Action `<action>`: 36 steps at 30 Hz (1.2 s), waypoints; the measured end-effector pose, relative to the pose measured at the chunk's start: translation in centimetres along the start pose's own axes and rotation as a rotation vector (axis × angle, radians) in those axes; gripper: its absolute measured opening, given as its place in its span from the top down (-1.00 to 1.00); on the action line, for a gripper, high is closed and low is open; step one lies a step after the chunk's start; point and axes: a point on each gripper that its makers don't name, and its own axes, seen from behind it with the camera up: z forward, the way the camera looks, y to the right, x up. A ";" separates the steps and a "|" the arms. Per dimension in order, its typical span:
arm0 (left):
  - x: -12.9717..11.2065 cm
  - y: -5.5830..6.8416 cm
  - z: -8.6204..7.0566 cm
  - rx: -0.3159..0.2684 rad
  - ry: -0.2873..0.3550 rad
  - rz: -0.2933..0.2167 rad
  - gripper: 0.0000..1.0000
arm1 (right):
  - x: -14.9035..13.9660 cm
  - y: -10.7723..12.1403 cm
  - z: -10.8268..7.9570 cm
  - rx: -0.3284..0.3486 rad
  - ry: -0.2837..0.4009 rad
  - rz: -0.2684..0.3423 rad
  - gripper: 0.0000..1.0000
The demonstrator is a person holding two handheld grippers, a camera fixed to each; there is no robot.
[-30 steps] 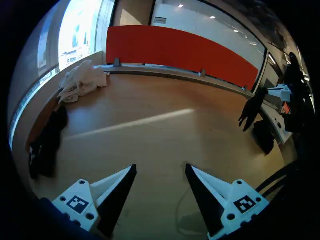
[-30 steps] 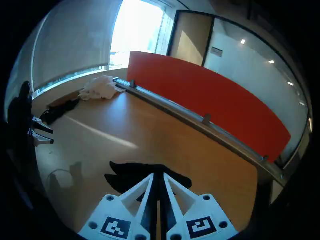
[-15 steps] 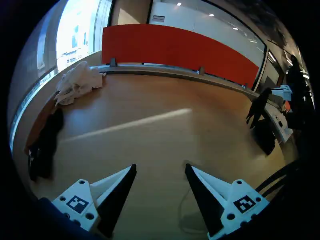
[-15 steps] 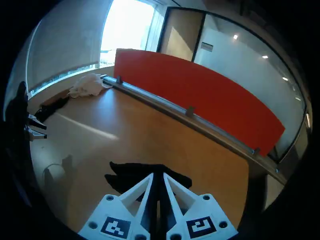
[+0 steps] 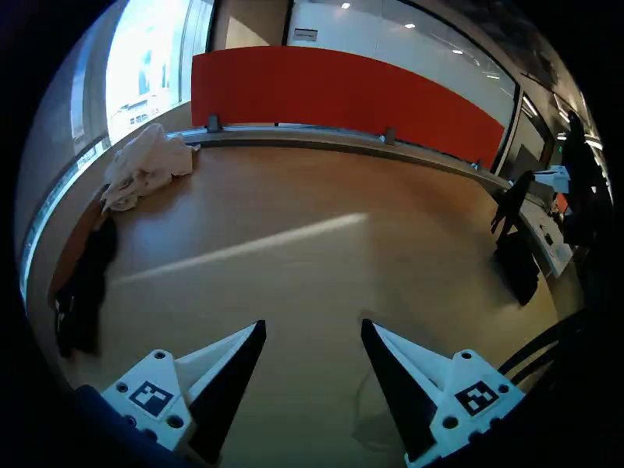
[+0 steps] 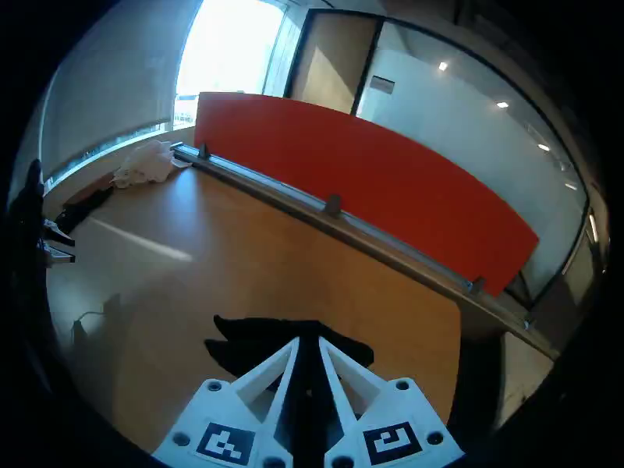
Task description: Fold towel
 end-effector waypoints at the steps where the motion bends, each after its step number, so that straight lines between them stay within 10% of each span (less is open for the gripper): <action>1: 0.1 0.1 0.0 0.001 -0.001 0.002 -0.81 | -0.1 0.4 0.0 -0.003 -0.001 0.001 0.97; 18: 0.5 2.0 0.2 -0.014 -0.005 0.021 -0.81 | -3.5 3.8 -2.3 -0.038 -0.031 0.026 0.97; 36: -0.2 3.6 -0.1 -0.050 -0.016 0.067 -0.81 | -13.4 3.7 -7.3 -0.094 -0.141 0.089 0.97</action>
